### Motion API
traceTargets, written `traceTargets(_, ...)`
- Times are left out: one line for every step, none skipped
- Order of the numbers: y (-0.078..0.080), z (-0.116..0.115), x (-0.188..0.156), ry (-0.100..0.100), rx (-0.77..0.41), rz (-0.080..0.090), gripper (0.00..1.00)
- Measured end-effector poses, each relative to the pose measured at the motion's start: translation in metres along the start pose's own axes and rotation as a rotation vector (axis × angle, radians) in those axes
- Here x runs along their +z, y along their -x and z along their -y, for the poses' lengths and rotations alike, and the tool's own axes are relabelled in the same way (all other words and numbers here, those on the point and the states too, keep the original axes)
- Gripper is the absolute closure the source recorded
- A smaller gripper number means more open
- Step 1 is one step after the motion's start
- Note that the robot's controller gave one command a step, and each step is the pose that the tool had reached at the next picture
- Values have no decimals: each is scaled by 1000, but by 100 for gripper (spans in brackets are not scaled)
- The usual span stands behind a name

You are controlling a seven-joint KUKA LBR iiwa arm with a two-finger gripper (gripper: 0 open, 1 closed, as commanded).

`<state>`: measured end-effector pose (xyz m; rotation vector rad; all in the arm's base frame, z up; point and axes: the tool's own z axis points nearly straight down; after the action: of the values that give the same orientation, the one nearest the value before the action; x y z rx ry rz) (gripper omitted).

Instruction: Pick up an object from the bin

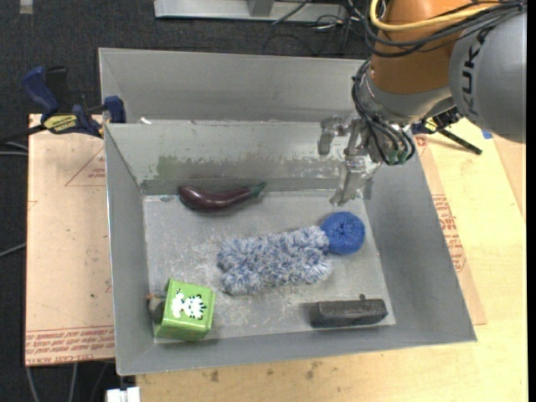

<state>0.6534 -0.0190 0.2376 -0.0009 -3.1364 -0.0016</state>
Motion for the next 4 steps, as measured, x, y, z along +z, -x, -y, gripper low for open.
traceTargets(1,0,-5,0,0,8,0)
traceTargets(-26,10,13,0,-109,15,0)
traceTargets(-39,24,77,-2,-180,11,0)
traceTargets(-75,41,106,0,-285,3,0)
